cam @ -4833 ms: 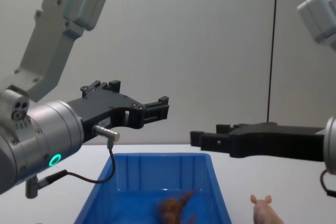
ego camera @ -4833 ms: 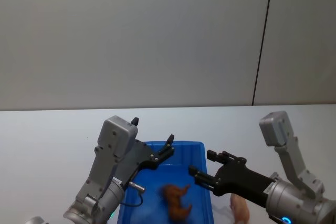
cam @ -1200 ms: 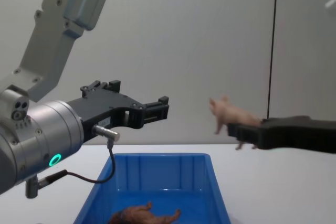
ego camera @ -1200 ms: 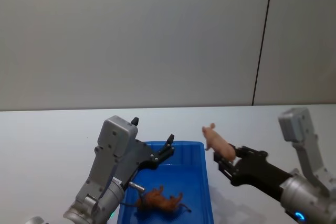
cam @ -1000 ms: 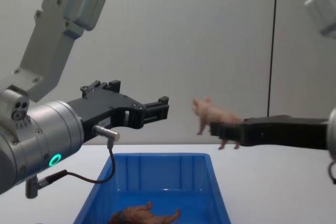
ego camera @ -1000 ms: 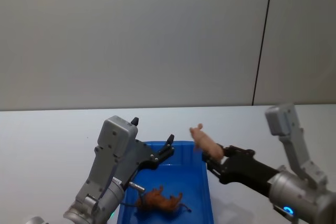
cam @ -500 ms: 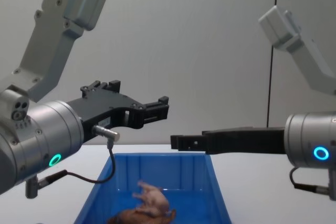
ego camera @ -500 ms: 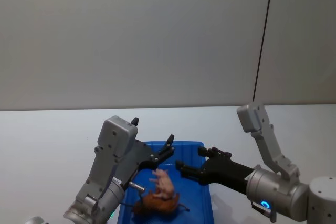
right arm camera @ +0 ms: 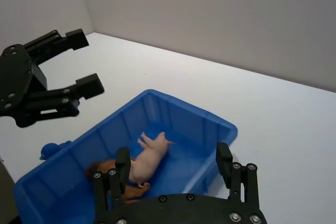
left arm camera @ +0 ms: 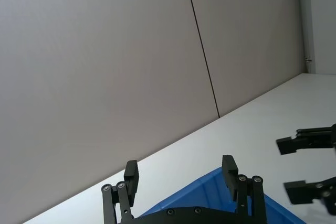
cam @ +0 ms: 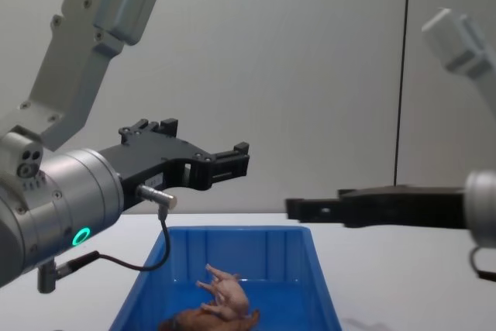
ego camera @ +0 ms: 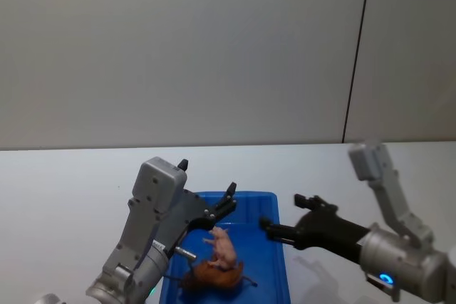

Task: Pick up the two dolls from the table and place them into the box.

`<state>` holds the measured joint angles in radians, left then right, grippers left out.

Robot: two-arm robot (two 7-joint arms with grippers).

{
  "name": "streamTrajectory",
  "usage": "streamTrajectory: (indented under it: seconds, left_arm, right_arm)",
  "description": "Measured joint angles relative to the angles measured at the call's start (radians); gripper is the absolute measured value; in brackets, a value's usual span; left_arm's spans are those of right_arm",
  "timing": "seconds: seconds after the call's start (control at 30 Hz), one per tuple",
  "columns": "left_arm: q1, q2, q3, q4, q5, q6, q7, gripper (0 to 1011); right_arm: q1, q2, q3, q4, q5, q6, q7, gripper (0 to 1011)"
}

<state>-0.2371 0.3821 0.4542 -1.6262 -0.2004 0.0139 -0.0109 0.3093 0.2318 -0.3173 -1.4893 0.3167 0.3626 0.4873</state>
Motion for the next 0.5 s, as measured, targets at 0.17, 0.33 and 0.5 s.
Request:
streamTrajectory:
  seconds: [0.17, 0.33, 0.5]
  left_arm:
    - [0.000, 0.000, 0.000, 0.000, 0.000, 0.000, 0.000, 1002]
    - [0.000, 0.000, 0.000, 0.000, 0.000, 0.000, 0.000, 1002]
    - [0.004, 0.003, -0.001, -0.003, 0.002, 0.000, 0.001, 1002]
  right_arm:
    - [-0.036, 0.045, 0.026, -0.031, 0.018, -0.027, 0.004, 1001]
    - [-0.069, 0.082, 0.046, -0.059, 0.035, -0.051, 0.006, 1001]
    - [-0.087, 0.103, 0.058, -0.074, 0.044, -0.064, 0.007, 1001]
